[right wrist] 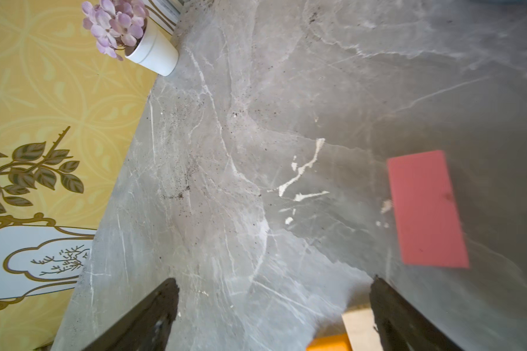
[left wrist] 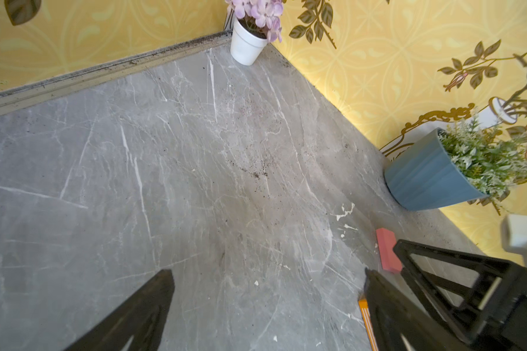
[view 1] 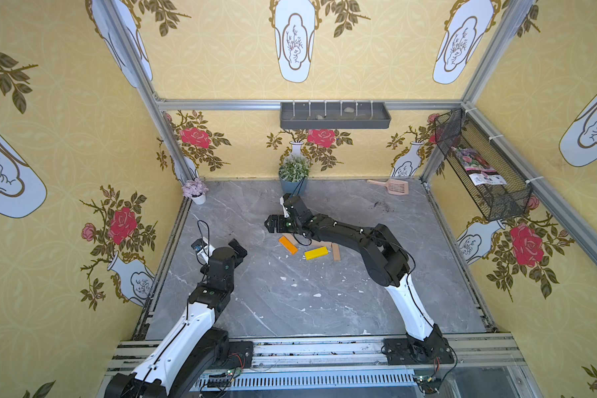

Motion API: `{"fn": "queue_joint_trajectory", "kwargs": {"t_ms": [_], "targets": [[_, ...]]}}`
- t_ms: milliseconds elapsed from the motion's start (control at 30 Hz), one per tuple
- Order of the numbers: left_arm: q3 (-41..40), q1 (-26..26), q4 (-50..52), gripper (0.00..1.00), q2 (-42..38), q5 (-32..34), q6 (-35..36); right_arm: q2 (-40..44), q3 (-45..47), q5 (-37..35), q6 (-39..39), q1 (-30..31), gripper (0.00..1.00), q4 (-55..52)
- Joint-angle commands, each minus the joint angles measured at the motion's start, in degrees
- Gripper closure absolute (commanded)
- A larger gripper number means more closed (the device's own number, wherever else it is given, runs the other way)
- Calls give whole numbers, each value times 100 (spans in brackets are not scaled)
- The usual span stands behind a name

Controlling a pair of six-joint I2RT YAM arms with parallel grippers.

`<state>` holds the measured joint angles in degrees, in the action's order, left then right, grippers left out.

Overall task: Assemble a giraffe with building blocks
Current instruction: Pick up the building block from the center of the board.

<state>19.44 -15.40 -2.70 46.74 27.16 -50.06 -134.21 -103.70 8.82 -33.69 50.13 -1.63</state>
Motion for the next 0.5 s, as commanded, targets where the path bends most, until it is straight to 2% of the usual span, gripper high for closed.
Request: {"fn": "queue_joint_trajectory", "kwargs": {"t_ms": [0, 267, 467], "targets": [[-20, 2, -189, 1, -52, 124, -126, -255, -341, 386, -227, -12, 2, 32], [206, -1, -73, 1, 297, -95, -56, -707, -643, 248, -581, -169, 2, 27], [345, 6, -3, 1, 458, -294, 83, -600, -316, 332, -667, -367, 2, 14]]}}
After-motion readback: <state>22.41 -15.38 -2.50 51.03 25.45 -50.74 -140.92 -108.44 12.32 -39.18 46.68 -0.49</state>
